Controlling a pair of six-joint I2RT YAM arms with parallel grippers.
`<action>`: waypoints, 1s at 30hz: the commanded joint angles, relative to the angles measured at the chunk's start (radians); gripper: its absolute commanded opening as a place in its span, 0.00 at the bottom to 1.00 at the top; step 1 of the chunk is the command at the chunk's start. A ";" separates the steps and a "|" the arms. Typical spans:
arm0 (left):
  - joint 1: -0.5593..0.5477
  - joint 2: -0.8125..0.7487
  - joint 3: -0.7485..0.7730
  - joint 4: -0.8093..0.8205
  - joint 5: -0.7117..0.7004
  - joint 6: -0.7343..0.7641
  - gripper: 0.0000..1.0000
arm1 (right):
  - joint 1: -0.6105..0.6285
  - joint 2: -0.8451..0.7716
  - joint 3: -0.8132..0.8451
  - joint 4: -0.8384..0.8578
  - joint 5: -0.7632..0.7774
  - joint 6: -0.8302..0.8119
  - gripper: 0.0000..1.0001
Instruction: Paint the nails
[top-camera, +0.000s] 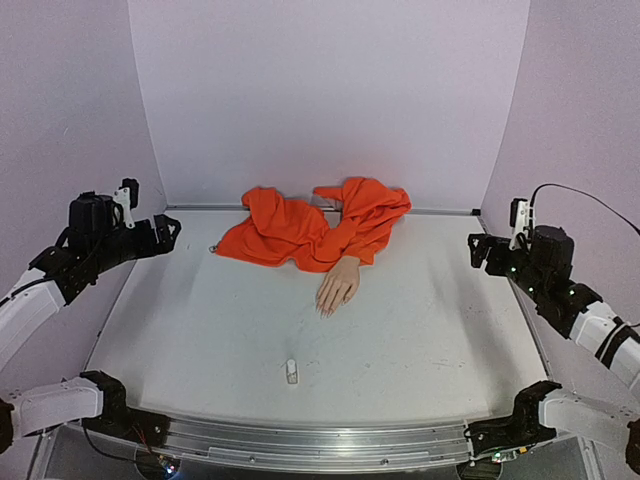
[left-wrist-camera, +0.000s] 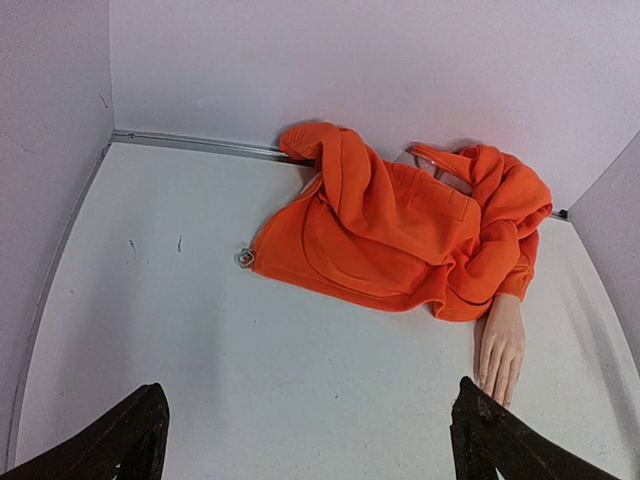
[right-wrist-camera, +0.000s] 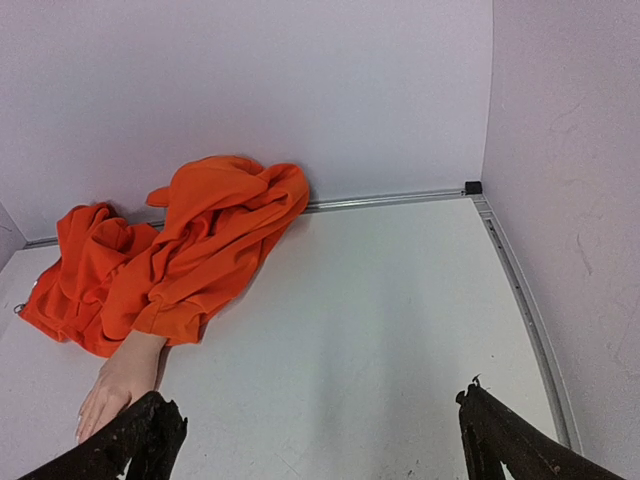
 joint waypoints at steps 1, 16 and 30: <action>0.020 -0.070 0.004 -0.010 -0.006 -0.020 0.99 | -0.025 0.030 0.065 0.007 -0.013 0.049 0.98; 0.074 -0.219 -0.034 -0.066 0.110 -0.092 0.99 | -0.083 0.150 0.108 -0.038 -0.368 0.175 0.98; 0.088 -0.068 -0.100 -0.010 0.360 -0.192 0.99 | 0.301 0.345 0.174 -0.050 -0.323 0.262 0.98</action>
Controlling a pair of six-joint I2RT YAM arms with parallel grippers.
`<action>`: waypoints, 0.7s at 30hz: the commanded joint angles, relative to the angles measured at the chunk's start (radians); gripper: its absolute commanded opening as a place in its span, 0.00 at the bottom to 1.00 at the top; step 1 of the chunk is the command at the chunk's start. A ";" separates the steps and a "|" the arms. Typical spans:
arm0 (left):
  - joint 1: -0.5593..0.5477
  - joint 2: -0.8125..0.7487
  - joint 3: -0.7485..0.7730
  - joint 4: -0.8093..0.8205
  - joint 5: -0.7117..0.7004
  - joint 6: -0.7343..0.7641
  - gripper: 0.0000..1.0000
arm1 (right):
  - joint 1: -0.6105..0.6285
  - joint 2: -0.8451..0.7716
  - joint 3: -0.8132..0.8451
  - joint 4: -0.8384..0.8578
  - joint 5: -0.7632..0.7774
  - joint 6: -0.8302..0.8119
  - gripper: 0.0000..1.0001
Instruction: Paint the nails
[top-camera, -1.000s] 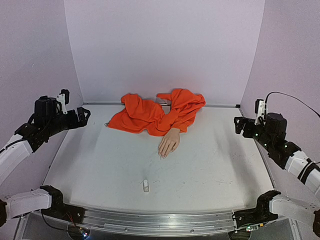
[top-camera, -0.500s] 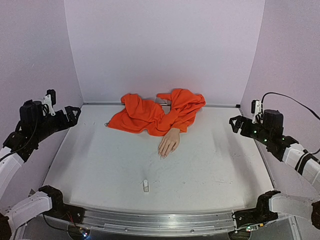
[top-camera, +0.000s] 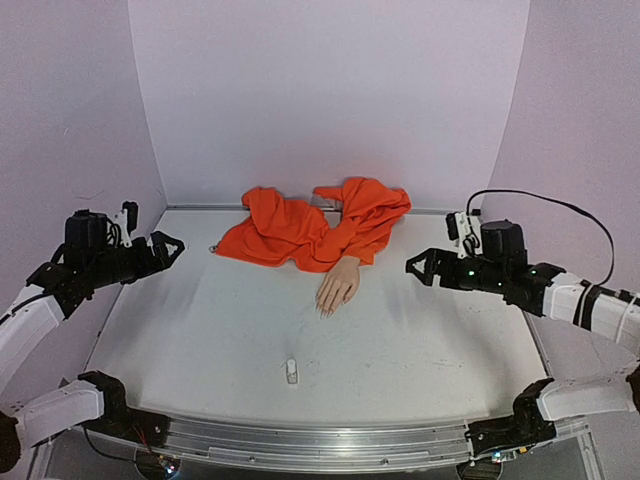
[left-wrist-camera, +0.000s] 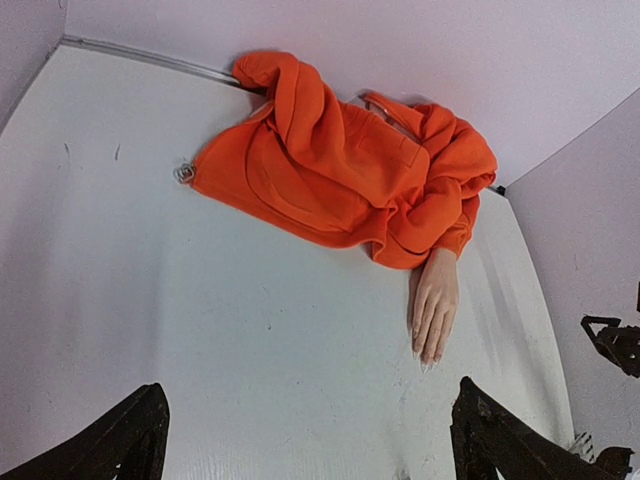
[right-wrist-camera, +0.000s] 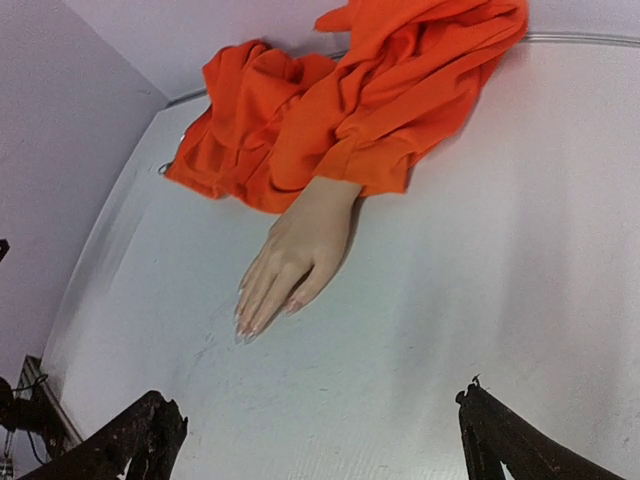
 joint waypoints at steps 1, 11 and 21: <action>0.007 0.053 -0.003 0.058 0.119 -0.046 0.99 | 0.177 0.081 0.090 0.008 0.048 0.028 0.98; -0.010 0.106 -0.051 0.112 0.169 -0.094 1.00 | 0.588 0.330 0.292 -0.059 0.144 0.009 0.97; -0.035 0.132 -0.066 0.147 0.178 -0.107 0.99 | 0.823 0.644 0.585 -0.295 0.429 0.126 0.78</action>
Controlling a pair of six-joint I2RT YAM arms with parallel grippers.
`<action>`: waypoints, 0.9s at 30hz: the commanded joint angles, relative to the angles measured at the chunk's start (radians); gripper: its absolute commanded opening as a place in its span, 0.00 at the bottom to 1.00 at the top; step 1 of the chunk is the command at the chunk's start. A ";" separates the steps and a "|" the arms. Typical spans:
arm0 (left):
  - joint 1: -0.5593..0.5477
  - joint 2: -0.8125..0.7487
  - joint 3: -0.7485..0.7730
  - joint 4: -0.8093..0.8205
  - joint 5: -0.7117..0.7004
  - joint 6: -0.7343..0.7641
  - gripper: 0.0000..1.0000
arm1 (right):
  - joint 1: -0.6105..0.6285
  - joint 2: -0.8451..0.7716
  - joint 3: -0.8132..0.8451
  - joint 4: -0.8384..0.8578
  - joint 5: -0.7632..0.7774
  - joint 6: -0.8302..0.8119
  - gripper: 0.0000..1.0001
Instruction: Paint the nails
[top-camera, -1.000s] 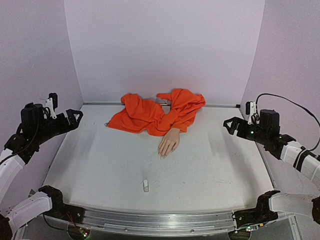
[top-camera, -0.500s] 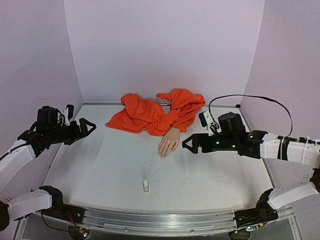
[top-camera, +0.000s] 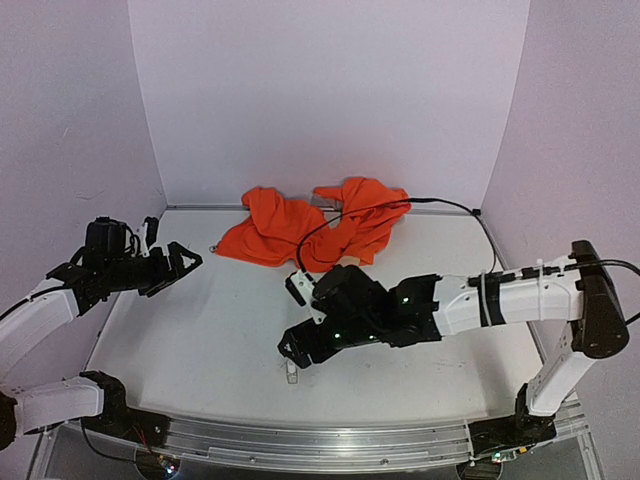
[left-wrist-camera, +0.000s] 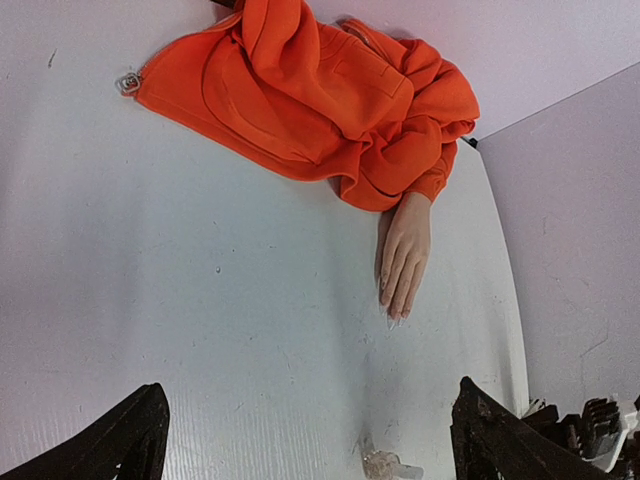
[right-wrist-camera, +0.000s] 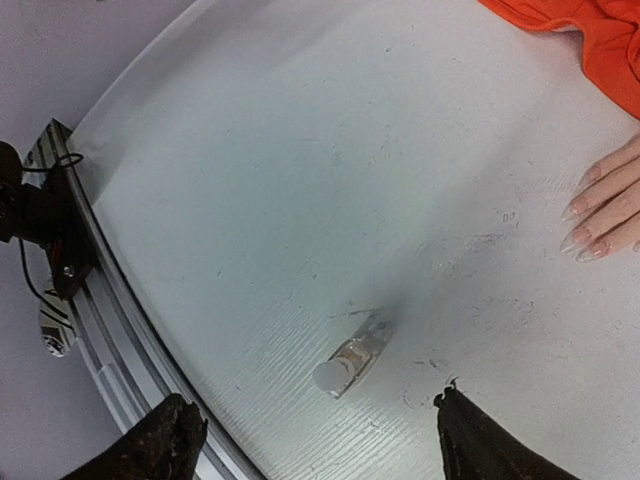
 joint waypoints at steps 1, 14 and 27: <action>-0.008 -0.009 -0.007 0.064 0.021 -0.009 0.99 | 0.055 0.098 0.110 -0.136 0.181 0.091 0.74; -0.012 -0.021 -0.006 0.064 0.039 -0.005 1.00 | 0.124 0.312 0.245 -0.226 0.266 0.196 0.50; -0.015 -0.018 -0.003 0.070 0.062 0.003 0.99 | 0.129 0.342 0.270 -0.226 0.275 0.191 0.28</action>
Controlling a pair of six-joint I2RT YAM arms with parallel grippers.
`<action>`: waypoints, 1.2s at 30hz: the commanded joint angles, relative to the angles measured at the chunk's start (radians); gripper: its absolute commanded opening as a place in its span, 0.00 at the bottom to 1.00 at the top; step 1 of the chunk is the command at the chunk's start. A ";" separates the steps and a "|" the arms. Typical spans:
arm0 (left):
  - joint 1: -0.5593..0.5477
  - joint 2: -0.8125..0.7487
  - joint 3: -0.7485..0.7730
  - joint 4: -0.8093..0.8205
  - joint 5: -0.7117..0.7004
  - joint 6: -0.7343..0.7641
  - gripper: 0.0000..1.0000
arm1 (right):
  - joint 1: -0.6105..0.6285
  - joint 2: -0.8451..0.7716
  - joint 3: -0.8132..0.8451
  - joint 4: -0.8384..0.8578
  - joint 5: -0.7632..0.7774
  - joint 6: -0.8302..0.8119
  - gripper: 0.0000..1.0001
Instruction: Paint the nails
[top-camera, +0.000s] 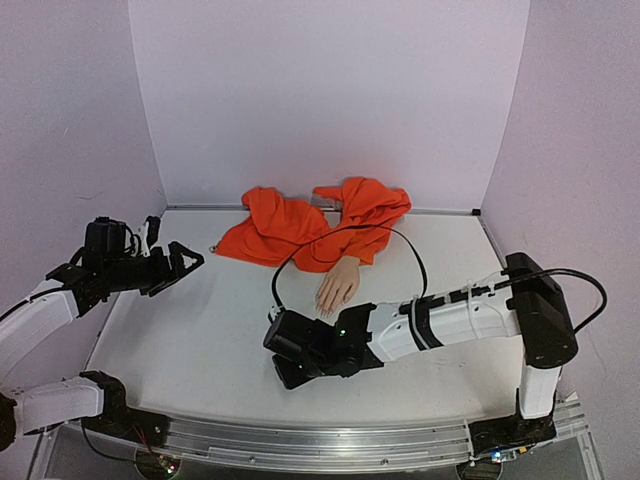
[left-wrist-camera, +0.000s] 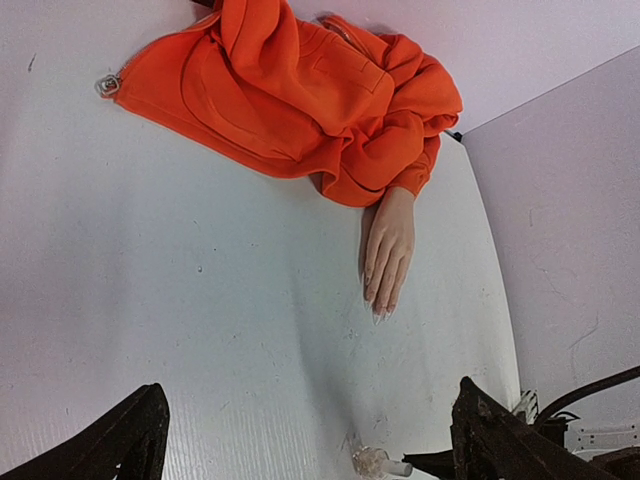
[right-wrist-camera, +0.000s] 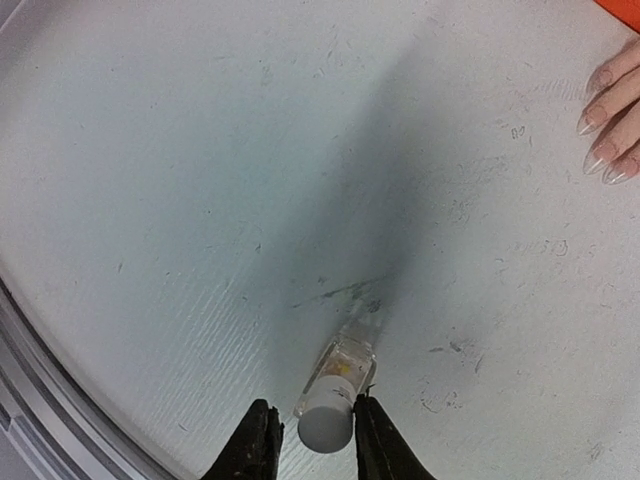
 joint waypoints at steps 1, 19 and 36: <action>-0.006 -0.011 0.004 0.055 0.033 0.009 1.00 | 0.004 0.025 0.040 -0.037 0.042 0.006 0.27; -0.032 -0.050 -0.070 0.169 0.133 -0.026 0.99 | -0.005 -0.033 0.011 -0.014 0.123 -0.078 0.00; -0.427 0.198 0.003 0.434 0.369 0.147 0.99 | -0.314 -0.519 -0.318 0.359 -0.519 -0.511 0.00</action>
